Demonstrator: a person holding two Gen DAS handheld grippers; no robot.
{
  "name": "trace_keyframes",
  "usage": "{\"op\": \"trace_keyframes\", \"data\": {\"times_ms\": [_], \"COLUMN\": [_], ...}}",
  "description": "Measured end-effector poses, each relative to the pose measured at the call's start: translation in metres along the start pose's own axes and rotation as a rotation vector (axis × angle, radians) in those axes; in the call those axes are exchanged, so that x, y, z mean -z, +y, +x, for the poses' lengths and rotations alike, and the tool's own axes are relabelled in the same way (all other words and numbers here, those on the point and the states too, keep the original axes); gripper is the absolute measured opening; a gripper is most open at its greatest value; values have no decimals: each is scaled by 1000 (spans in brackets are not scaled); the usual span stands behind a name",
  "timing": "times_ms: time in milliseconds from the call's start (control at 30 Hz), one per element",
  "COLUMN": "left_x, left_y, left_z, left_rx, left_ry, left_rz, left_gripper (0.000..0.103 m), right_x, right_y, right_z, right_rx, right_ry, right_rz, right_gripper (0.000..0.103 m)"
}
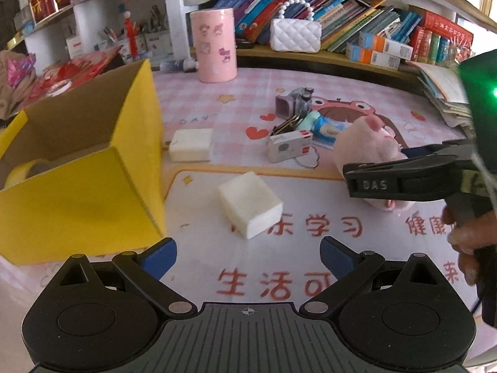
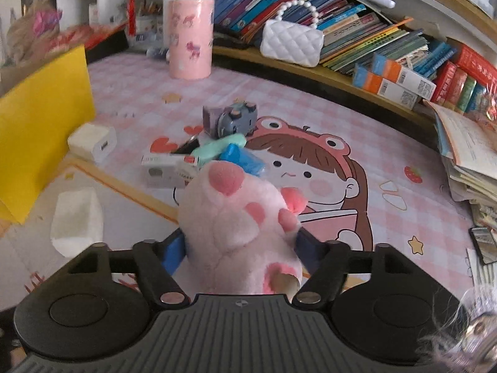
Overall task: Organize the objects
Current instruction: 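Grasp the white foam block with the left tool while the right tool grasps the pink plush pig, then carry the foam block with the left tool while the right tool carries the plush pig to the box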
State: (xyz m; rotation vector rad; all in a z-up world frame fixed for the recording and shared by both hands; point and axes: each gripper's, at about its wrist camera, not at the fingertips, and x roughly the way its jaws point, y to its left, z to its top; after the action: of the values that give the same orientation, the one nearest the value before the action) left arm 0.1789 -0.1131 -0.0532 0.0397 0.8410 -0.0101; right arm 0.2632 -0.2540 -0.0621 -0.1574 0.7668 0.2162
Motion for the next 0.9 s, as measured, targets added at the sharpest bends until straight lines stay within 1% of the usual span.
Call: {"op": "trace_keyframes", "data": {"times_ms": [33, 167, 267, 300, 367, 433, 533, 600, 700, 800, 900], "left_x": [-1, -8, -17, -21, -26, -30, -30, -28, -26, -23, -18], "left_y": [-3, -12, -11, -10, -9, -8, -6, -4, -6, -2, 4], "left_z": [2, 18, 33, 39, 50, 60, 69, 72, 65, 52, 36], "left_rx": [-2, -32, -54, -63, -81, -104, -120, -101, -83, -37, 9], "left_ry": [-5, -15, -24, -23, -10, 7, 36, 53, 34, 18, 0], "left_rz": [2, 0, -41, -60, -85, -107, -136, -147, -128, -151, -151], "left_gripper": [100, 96, 89, 85, 80, 77, 64, 53, 43, 41, 40], "right_x": [0, 7, 18, 22, 30, 33, 37, 39, 41, 42, 43], "right_y": [-5, -22, -31, -33, -35, -34, -33, -34, -34, -31, -27], "right_z": [-4, -29, -50, -55, -63, -66, -70, -74, -78, -82, -84], "right_rx": [-7, -1, -7, -10, -12, -5, 9, 14, 20, 24, 17], "right_ry": [-8, -39, -38, -33, -17, 4, 6, 2, -3, -2, -1], "right_rz": [27, 125, 180, 194, 211, 205, 177, 174, 174, 179, 180], "right_gripper": [64, 64, 65, 65, 67, 67, 67, 67, 67, 67, 67]}}
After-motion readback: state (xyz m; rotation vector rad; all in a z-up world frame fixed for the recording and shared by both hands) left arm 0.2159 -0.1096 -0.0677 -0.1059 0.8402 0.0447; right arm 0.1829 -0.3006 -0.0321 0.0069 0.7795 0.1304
